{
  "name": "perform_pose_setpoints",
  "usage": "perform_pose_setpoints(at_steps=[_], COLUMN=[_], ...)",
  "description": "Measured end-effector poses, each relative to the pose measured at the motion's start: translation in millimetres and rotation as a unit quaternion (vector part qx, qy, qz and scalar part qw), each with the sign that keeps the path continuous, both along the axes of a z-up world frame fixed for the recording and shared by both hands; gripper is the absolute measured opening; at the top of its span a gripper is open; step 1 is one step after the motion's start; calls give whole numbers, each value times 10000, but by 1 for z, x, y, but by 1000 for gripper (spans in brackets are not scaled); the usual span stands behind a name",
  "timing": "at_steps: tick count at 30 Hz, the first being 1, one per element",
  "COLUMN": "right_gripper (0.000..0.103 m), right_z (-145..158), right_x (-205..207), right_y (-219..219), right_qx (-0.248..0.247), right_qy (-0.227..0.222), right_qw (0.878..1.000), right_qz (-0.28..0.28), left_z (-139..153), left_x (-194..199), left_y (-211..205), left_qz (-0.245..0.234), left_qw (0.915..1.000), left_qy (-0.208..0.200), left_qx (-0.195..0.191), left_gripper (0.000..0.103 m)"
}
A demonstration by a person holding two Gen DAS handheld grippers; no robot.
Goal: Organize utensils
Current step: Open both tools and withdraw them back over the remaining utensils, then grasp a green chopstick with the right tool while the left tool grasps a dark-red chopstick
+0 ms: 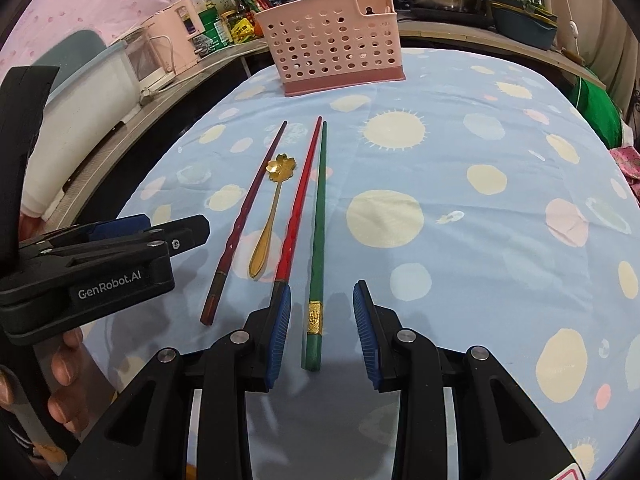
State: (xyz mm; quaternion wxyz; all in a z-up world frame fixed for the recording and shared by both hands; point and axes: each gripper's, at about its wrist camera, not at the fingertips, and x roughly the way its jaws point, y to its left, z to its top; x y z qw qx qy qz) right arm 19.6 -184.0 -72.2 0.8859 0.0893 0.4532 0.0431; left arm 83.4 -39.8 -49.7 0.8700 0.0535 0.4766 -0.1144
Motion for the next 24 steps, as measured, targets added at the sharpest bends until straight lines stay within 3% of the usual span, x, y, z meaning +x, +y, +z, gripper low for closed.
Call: perform_pose_setpoints(at_steps=[6,15,24], right_gripper=[29,8,7], right_z=[-8,-10,-10], right_x=[0,1,0], right_y=[5,2,-11], right_qx=[-101,-425,-254], right_qy=[26,-47,-49], right_qw=[9999,9991,9994], right_qz=[33,-58,-223], left_z=[-9,-14,-15], left_x=[-2,-2,-6], left_y=[0,-4,-7], left_qz=[-7,-65,-150], left_qw=[9999,9998,9993], left_qy=[135,209,298], left_qx=[12,2,-151], left_gripper=[68,68,68])
